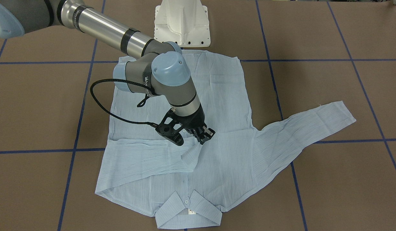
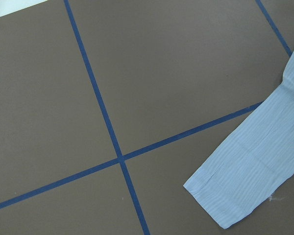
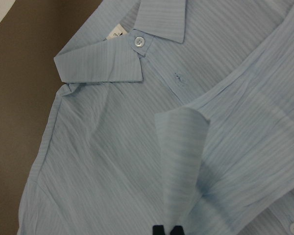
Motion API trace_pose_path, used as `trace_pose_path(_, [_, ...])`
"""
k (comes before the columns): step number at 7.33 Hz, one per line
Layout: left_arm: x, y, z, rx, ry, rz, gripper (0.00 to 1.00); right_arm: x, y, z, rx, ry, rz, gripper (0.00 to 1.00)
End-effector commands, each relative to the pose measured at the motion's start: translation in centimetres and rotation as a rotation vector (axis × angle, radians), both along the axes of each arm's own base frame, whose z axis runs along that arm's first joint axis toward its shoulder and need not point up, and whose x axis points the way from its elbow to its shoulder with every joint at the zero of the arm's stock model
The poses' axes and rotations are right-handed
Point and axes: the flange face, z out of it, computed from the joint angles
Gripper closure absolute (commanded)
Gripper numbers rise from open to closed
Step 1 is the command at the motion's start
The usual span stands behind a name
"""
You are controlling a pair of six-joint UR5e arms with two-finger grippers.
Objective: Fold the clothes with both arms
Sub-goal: 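Carry the grasped sleeve across the shirt toward the collar with right gripper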
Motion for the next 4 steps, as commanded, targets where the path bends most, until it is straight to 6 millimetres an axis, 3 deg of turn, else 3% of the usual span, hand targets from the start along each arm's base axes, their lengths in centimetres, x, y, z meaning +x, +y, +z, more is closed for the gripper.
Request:
trace_pose_path(1, [0.0, 0.0, 0.0, 0.000, -0.001, 0.000, 0.00, -0.6, 0.5, -0.4, 0.008, 0.000, 0.001, 0.66])
trace_pose_path(3, [0.0, 0.1, -0.4, 0.012, 0.000, 0.001, 0.00, -1.2, 1.1, -1.3, 0.018, -0.005, 0.001, 0.64])
trace_pose_path(4, [0.2, 0.2, -0.7, 0.011, 0.032, 0.013, 0.00, -0.7, 1.2, -1.9, 0.009, -0.010, 0.001, 0.02])
